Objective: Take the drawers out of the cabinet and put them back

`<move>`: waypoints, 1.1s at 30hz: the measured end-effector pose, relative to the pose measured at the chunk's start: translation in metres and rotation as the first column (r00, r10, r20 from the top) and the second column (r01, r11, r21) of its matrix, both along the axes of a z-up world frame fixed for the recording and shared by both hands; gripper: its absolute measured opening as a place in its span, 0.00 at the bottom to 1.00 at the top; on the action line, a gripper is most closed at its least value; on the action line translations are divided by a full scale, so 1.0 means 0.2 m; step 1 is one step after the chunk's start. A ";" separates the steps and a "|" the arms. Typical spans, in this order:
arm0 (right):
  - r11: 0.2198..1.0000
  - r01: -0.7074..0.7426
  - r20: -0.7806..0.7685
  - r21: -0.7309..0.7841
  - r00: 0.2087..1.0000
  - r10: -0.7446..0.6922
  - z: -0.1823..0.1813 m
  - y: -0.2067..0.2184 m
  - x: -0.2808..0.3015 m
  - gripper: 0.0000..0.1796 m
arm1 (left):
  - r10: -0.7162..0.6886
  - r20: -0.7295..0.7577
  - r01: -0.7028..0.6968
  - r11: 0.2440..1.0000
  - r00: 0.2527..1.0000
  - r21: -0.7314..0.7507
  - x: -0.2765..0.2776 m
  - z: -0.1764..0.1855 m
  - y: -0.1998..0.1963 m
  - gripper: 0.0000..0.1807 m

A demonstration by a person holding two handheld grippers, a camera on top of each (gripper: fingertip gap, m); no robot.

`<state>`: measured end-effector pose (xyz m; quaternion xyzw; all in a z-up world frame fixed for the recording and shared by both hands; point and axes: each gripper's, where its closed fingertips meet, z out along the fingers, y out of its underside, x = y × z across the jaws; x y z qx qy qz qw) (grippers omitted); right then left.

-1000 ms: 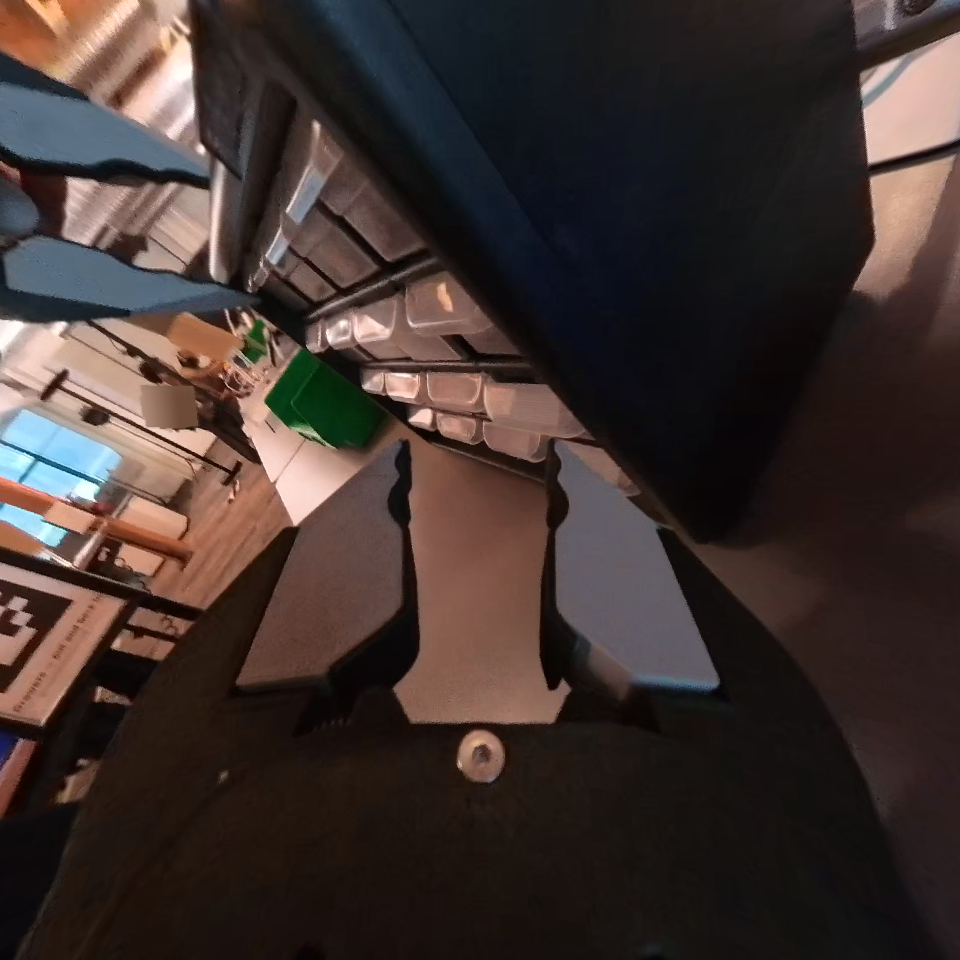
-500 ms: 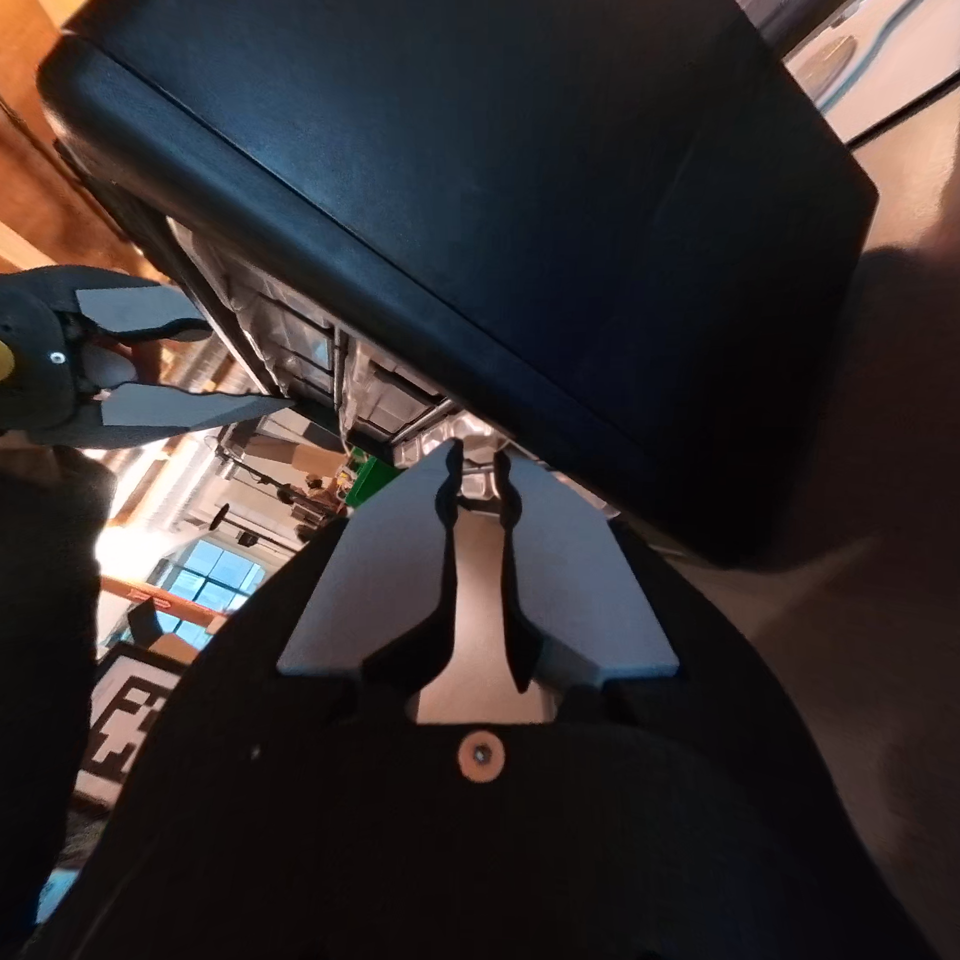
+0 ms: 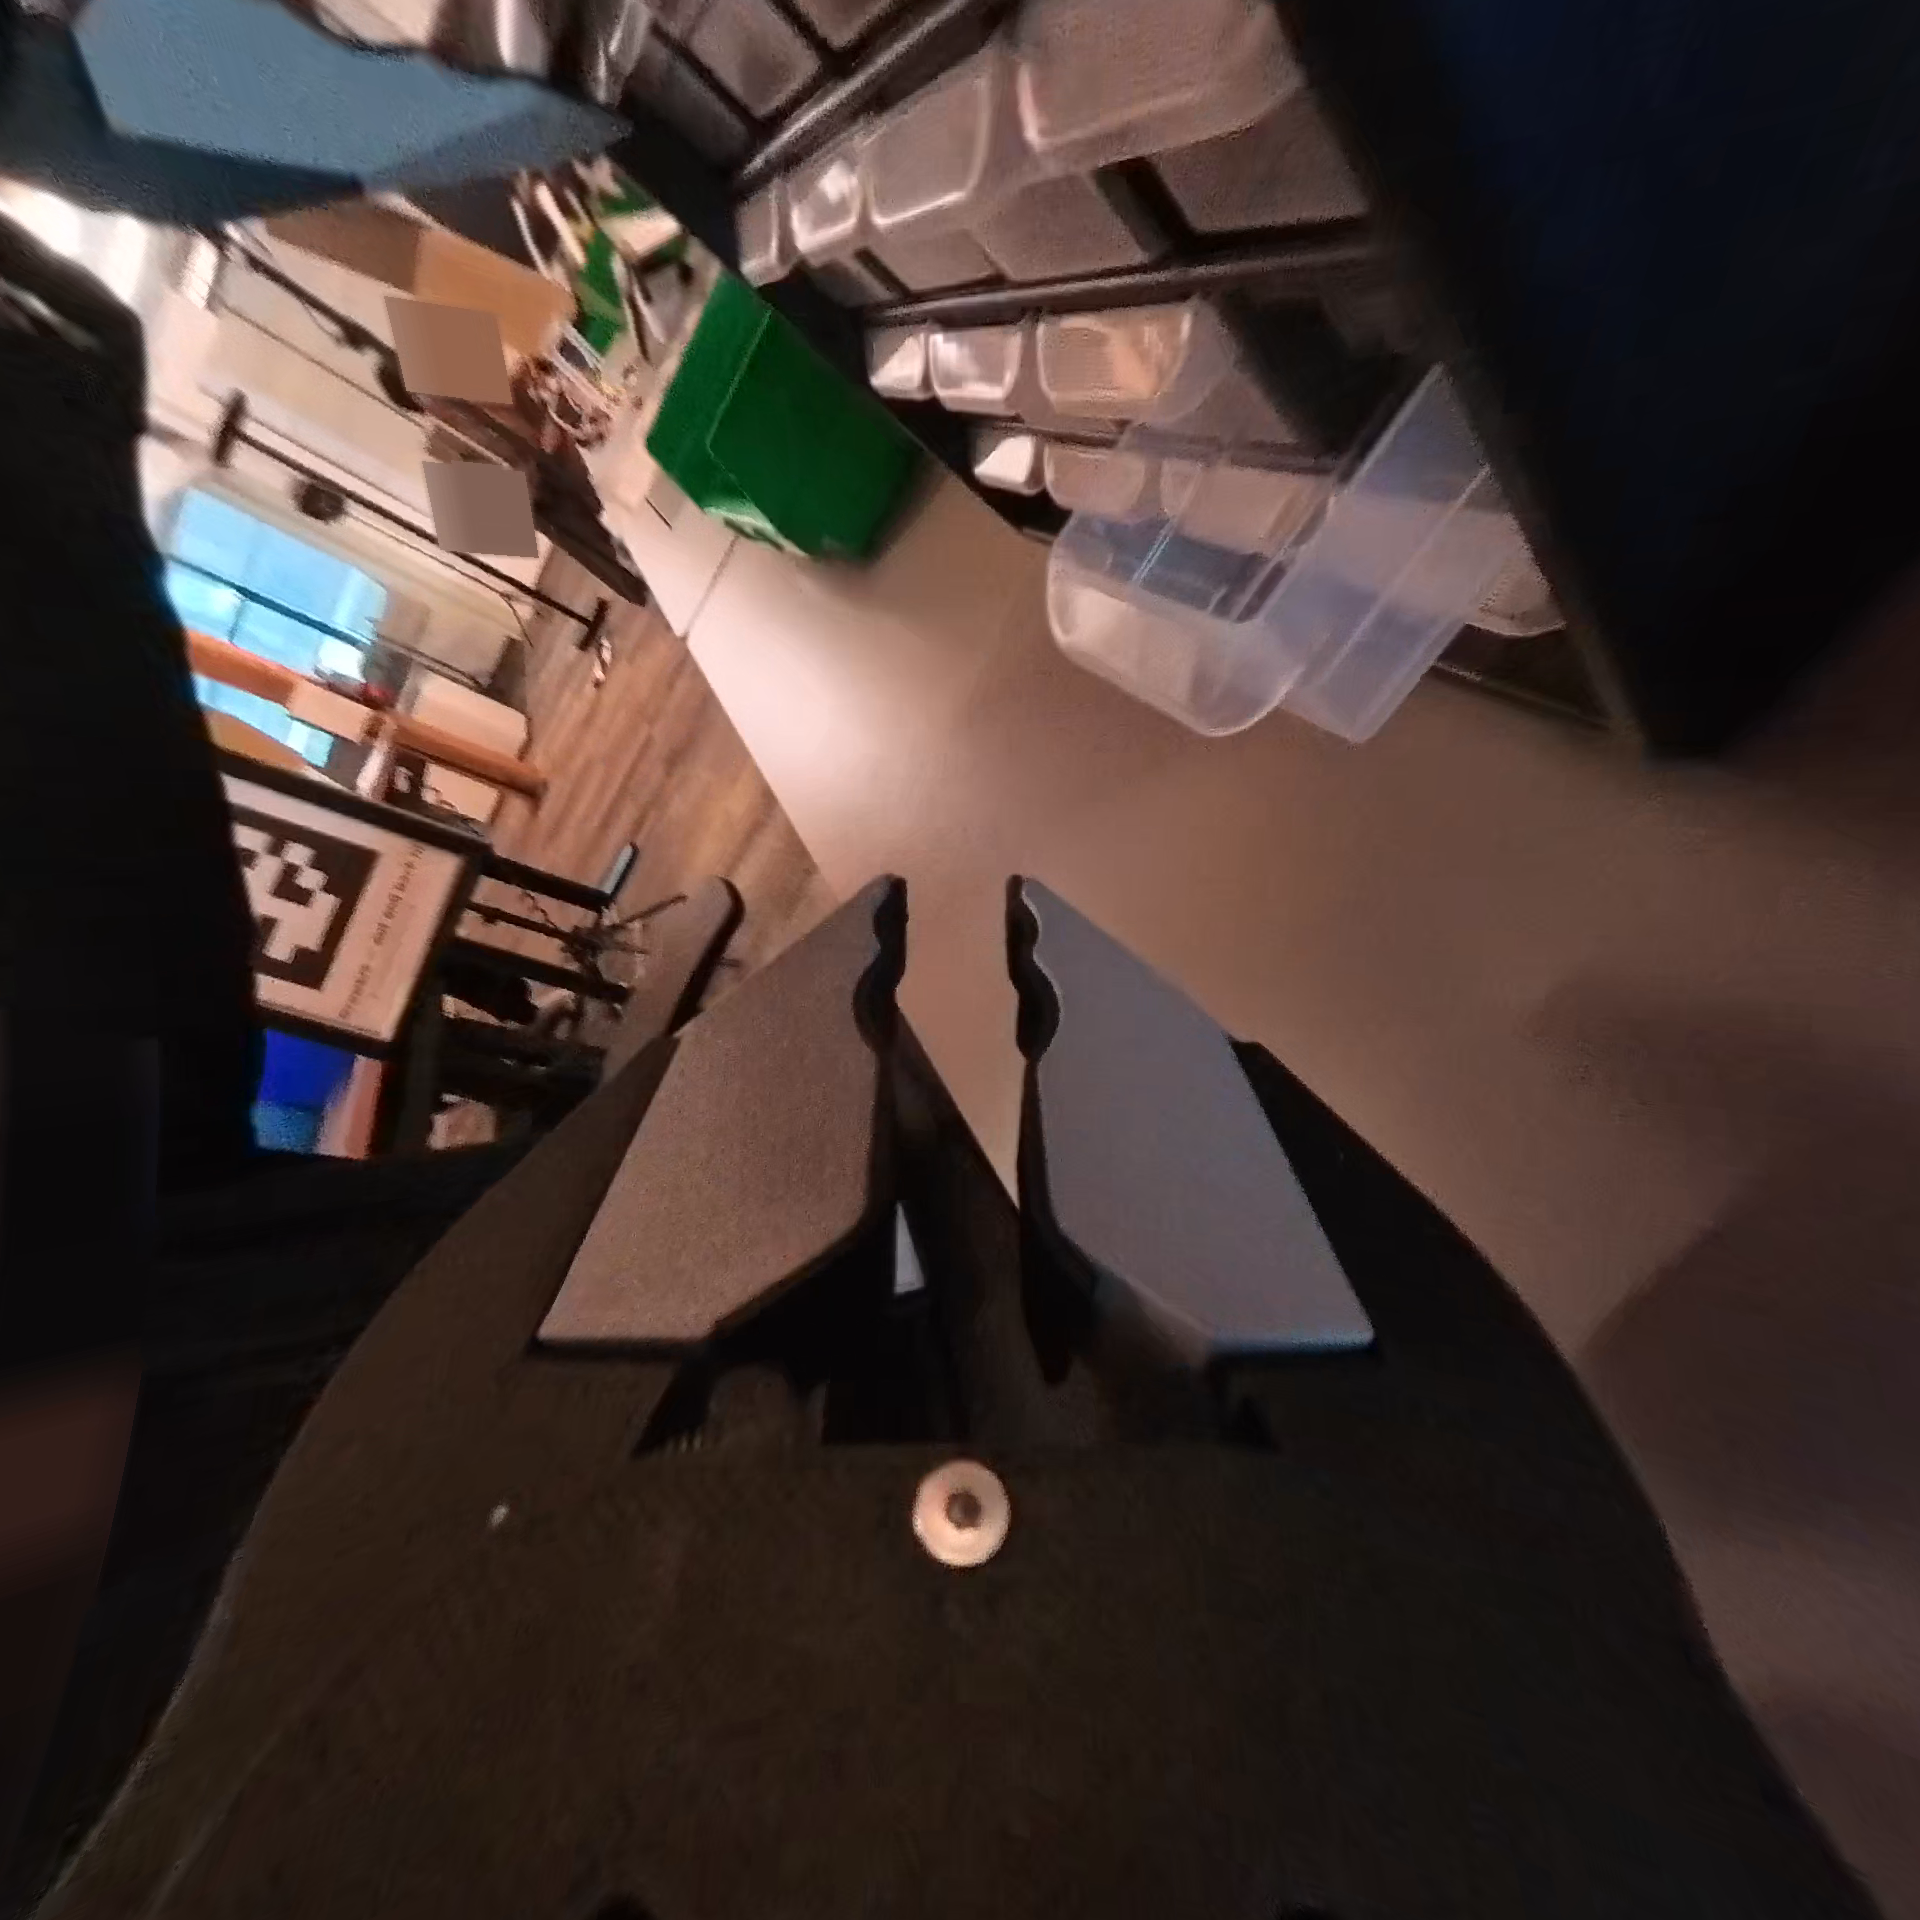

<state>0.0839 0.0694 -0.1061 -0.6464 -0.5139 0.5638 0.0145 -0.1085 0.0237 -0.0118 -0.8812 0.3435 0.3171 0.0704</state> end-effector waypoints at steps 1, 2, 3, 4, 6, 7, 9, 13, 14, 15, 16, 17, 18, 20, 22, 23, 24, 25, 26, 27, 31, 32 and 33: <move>0.999 -0.002 -0.029 0.038 1.000 0.003 0.04 0.00 0.01 0.10 | -0.001 0.003 0.001 1.000 1.000 0.002 0.00 0.00 0.00 0.28; 0.997 0.008 -0.075 0.076 0.997 -0.003 0.09 0.00 0.01 0.11 | -0.001 0.005 0.001 1.000 1.000 0.004 0.00 0.00 0.00 0.28; 0.992 0.026 -0.128 0.120 0.992 -0.010 0.14 0.00 0.00 0.10 | -0.002 0.006 0.002 1.000 1.000 0.005 0.00 0.00 0.00 0.28; 0.983 0.048 -0.177 0.175 0.984 -0.017 0.19 0.01 0.00 0.09 | -0.002 0.005 0.002 1.000 1.000 0.005 0.00 0.00 0.00 0.28; 0.949 0.100 -0.271 0.299 0.962 -0.016 0.28 0.02 -0.01 0.13 | -0.001 0.001 0.001 1.000 1.000 0.005 0.00 0.00 0.00 0.28; 0.927 0.125 -0.311 0.354 0.950 -0.010 0.31 0.02 -0.01 0.16 | 0.000 -0.003 0.000 1.000 1.000 0.005 0.00 0.00 0.00 0.28; 0.883 0.150 -0.353 0.445 0.935 0.019 0.34 0.01 -0.01 0.18 | 0.003 -0.010 -0.003 1.000 1.000 0.003 0.00 0.00 0.00 0.28; 0.742 0.165 -0.317 0.650 0.946 0.068 0.29 0.00 -0.03 0.20 | 0.007 -0.020 -0.007 1.000 1.000 -0.005 0.00 0.00 0.00 0.28; 0.695 0.169 -0.299 0.699 0.952 0.069 0.27 0.01 -0.04 0.22 | 0.008 -0.021 -0.008 1.000 1.000 -0.006 0.00 0.00 0.00 0.28; 0.648 0.170 -0.275 0.743 0.959 0.064 0.24 0.02 -0.05 0.23 | 0.008 -0.022 -0.008 1.000 1.000 -0.008 0.00 0.00 0.00 0.28; 0.600 0.173 -0.253 0.781 0.966 0.052 0.22 0.04 -0.05 0.23 | 0.008 -0.022 -0.008 1.000 1.000 -0.008 0.00 0.00 0.00 0.28; 0.558 0.178 -0.238 0.810 0.971 0.036 0.20 0.06 -0.06 0.23 | 0.008 -0.022 -0.008 1.000 1.000 -0.008 0.00 0.00 0.00 0.28; 0.530 0.177 -0.226 0.829 0.974 0.028 0.19 0.07 -0.06 0.24 | 0.008 -0.022 -0.008 1.000 1.000 -0.008 0.00 0.00 0.00 0.28; 0.517 0.158 -0.207 0.841 0.978 0.037 0.17 0.06 -0.07 0.24 | 0.008 -0.020 -0.008 1.000 1.000 -0.007 0.00 0.00 0.00 0.28; 0.515 0.155 -0.205 0.843 0.978 0.041 0.17 0.05 -0.07 0.24 | 0.007 -0.018 -0.007 1.000 1.000 -0.004 0.00 0.00 0.00 0.28; 0.511 0.160 -0.208 0.845 0.977 0.038 0.17 0.06 -0.07 0.24 | 0.006 -0.016 -0.006 1.000 1.000 -0.002 0.00 0.00 0.00 0.28; 0.509 0.165 -0.213 0.845 0.976 0.037 0.17 0.06 -0.08 0.24 | 0.006 -0.015 -0.006 1.000 1.000 -0.001 0.00 0.00 0.00 0.28; 0.509 0.168 -0.216 0.844 0.976 0.037 0.17 0.06 -0.07 0.24 | 0.005 -0.014 -0.005 1.000 1.000 0.001 0.00 0.00 0.00 0.28; 0.510 0.172 -0.220 0.843 0.975 0.035 0.18 0.07 -0.07 0.24 | 0.005 -0.014 -0.005 1.000 1.000 0.001 0.00 0.00 0.00 0.28; 0.511 0.177 -0.225 0.841 0.974 0.033 0.18 0.07 -0.07 0.24 | 0.005 -0.014 -0.005 1.000 1.000 0.002 0.00 0.00 0.00 0.28; 0.530 0.198 -0.253 0.824 0.967 0.032 0.20 0.08 -0.06 0.23 | 0.005 -0.016 -0.005 1.000 1.000 0.001 0.00 0.00 0.00 0.28; 0.535 0.204 -0.260 0.820 0.965 0.031 0.21 0.08 -0.06 0.23 | 0.005 -0.018 -0.005 1.000 1.000 0.000 0.00 0.00 0.00 0.28; 0.542 0.205 -0.264 0.815 0.964 0.032 0.21 0.08 -0.06 0.22 | 0.005 -0.019 -0.005 1.000 1.000 -0.002 0.00 0.00 0.00 0.28</move>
